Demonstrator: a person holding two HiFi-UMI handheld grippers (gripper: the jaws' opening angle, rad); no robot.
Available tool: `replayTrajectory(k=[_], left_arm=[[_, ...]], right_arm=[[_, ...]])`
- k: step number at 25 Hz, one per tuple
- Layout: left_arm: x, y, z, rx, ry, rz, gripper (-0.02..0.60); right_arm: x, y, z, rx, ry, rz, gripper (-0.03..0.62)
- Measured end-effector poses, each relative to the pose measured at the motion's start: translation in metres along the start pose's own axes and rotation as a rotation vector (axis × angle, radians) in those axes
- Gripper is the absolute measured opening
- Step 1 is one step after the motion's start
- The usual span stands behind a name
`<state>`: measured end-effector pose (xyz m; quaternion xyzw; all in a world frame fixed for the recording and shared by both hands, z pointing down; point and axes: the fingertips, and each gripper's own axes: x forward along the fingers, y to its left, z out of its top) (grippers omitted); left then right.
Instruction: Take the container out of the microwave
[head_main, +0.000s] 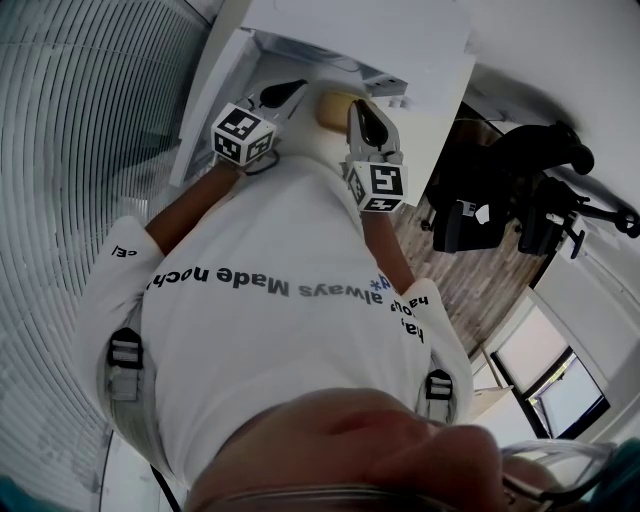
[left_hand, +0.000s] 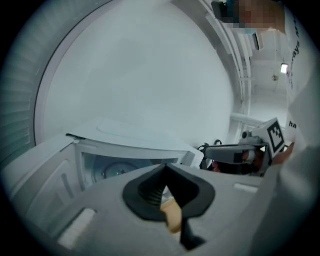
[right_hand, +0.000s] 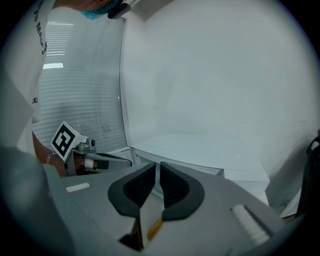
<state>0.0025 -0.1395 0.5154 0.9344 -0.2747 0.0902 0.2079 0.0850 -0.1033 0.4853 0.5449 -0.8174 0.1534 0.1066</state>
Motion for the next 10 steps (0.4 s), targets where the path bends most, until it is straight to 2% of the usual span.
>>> replayTrajectory(k=[10], left_arm=[[0.0025, -0.0005, 0.0016, -0.005, -0.003, 0.001, 0.003]], right_arm=[[0.0023, -0.0022, 0.0014, -0.003, -0.001, 0.001, 0.028]])
